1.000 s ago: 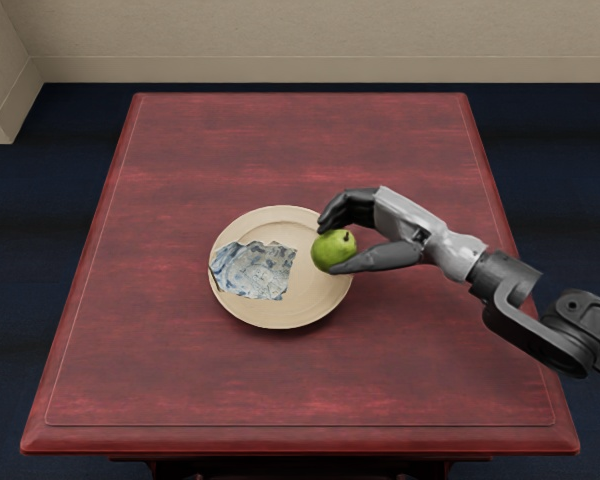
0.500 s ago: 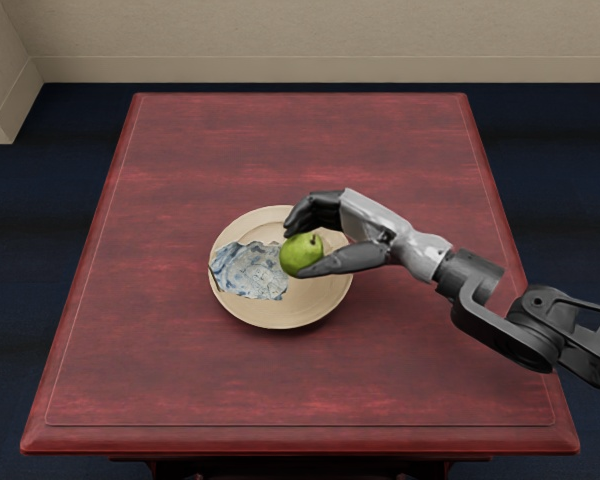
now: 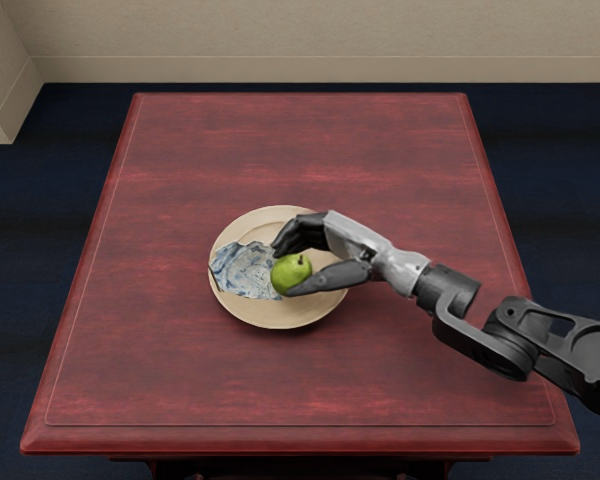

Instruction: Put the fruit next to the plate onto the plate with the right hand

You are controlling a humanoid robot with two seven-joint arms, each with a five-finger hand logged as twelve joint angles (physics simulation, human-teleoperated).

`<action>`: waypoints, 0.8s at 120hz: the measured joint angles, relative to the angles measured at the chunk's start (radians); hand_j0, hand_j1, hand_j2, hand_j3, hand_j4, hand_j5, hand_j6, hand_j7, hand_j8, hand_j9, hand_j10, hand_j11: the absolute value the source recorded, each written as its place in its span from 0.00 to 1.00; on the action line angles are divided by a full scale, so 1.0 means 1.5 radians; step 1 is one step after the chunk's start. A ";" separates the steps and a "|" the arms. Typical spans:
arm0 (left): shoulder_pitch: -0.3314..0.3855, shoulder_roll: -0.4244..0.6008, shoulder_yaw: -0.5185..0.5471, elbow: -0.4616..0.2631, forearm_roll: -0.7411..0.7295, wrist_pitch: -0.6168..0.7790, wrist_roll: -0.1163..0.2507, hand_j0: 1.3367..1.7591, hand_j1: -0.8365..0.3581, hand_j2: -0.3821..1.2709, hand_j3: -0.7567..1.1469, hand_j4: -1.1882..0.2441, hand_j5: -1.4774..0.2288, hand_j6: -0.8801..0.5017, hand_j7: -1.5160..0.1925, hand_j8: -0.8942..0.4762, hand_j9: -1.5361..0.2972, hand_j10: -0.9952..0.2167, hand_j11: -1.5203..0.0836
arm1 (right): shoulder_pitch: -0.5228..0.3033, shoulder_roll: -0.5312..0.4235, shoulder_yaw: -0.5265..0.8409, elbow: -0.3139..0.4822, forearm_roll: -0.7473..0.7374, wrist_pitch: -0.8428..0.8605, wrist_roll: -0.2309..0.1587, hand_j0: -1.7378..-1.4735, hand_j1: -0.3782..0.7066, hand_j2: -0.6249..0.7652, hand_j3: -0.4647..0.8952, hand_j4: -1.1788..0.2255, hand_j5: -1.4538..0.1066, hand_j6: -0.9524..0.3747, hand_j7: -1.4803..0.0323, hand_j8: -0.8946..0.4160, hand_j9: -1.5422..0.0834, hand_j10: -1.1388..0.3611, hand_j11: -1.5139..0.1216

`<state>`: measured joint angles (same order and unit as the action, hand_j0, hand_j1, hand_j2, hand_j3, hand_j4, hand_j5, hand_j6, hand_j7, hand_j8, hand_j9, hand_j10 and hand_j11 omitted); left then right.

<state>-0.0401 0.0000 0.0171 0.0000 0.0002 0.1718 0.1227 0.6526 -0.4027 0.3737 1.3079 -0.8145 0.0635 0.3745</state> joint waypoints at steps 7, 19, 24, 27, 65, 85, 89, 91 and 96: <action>0.000 0.000 0.000 0.000 0.000 0.000 0.000 0.76 0.99 0.23 0.40 0.83 0.87 0.64 0.89 0.66 0.84 0.82 0.95 | 0.000 0.003 0.000 -0.004 -0.001 0.000 -0.003 0.30 0.59 0.59 0.34 0.41 0.43 0.26 0.46 0.30 0.46 0.44 0.45; 0.000 0.000 0.000 0.000 0.000 0.000 0.000 0.76 0.99 0.23 0.40 0.83 0.87 0.64 0.89 0.66 0.84 0.82 0.95 | 0.000 0.006 -0.001 -0.009 -0.001 0.000 -0.006 0.30 0.58 0.58 0.34 0.41 0.43 0.27 0.46 0.30 0.47 0.44 0.45; 0.000 0.000 0.000 0.000 0.000 0.000 0.000 0.76 0.99 0.23 0.40 0.83 0.87 0.64 0.89 0.66 0.84 0.82 0.95 | 0.000 0.006 -0.001 -0.010 -0.001 0.000 -0.006 0.30 0.58 0.57 0.34 0.42 0.44 0.27 0.47 0.30 0.48 0.44 0.46; 0.000 0.000 0.000 0.000 0.000 0.000 0.000 0.76 0.99 0.23 0.40 0.83 0.87 0.64 0.89 0.66 0.84 0.82 0.95 | -0.001 0.007 -0.001 -0.010 -0.001 -0.001 -0.007 0.30 0.58 0.57 0.34 0.42 0.44 0.28 0.47 0.30 0.48 0.44 0.46; 0.000 0.000 0.000 0.000 0.000 0.000 0.000 0.76 0.99 0.23 0.40 0.83 0.87 0.64 0.89 0.66 0.84 0.82 0.95 | -0.001 0.012 0.007 -0.007 0.017 0.002 -0.008 0.30 0.32 0.45 0.34 0.63 0.69 0.50 0.73 0.48 0.72 0.58 0.70; 0.000 0.000 0.000 0.000 0.000 0.000 0.000 0.76 0.99 0.23 0.40 0.83 0.87 0.64 0.89 0.66 0.84 0.82 0.95 | 0.001 -0.065 0.032 0.043 0.046 0.026 -0.008 0.30 0.24 0.44 0.34 0.70 0.77 0.57 0.81 0.54 0.79 0.63 0.77; 0.000 0.000 0.000 0.000 0.000 0.000 0.000 0.76 0.99 0.23 0.40 0.83 0.87 0.64 0.89 0.66 0.84 0.82 0.95 | 0.002 -0.081 0.036 0.049 0.054 0.033 -0.008 0.30 0.23 0.44 0.34 0.71 0.77 0.58 0.82 0.54 0.80 0.64 0.78; 0.000 0.000 0.000 0.000 0.000 0.000 0.000 0.76 0.99 0.23 0.40 0.83 0.87 0.64 0.89 0.66 0.84 0.82 0.95 | 0.002 -0.088 0.037 0.052 0.058 0.037 -0.008 0.30 0.22 0.44 0.34 0.71 0.78 0.58 0.82 0.55 0.80 0.64 0.78; 0.000 0.000 0.000 0.000 0.000 0.000 0.000 0.76 0.99 0.23 0.40 0.83 0.87 0.64 0.89 0.66 0.84 0.82 0.95 | 0.002 -0.106 0.040 0.056 0.067 0.045 -0.008 0.30 0.20 0.44 0.34 0.72 0.79 0.59 0.84 0.56 0.82 0.65 0.79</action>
<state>-0.0399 0.0000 0.0171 0.0000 0.0002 0.1719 0.1227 0.6557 -0.5610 0.4345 1.3925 -0.7141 0.1317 0.3627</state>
